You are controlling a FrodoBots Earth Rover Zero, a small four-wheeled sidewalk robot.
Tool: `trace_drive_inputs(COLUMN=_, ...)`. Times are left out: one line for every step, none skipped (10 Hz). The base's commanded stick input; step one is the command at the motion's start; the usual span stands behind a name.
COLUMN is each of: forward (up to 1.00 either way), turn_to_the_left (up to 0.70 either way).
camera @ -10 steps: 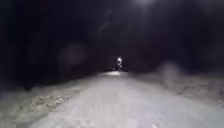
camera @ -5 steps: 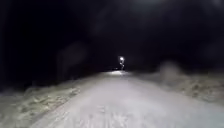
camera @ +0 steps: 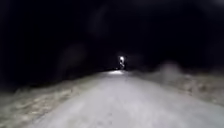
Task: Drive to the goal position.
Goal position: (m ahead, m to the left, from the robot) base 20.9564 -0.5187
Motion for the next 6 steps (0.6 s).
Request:
trace_drive_inputs(forward=1.0, turn_to_the_left=0.04)
trace_drive_inputs(forward=1.0, turn_to_the_left=0.04)
trace_drive_inputs(forward=1.0, turn_to_the_left=0.05)
trace_drive_inputs(forward=1.0, turn_to_the_left=0.04)
trace_drive_inputs(forward=1.0, turn_to_the_left=0.03)
trace_drive_inputs(forward=1.0, turn_to_the_left=0.03)
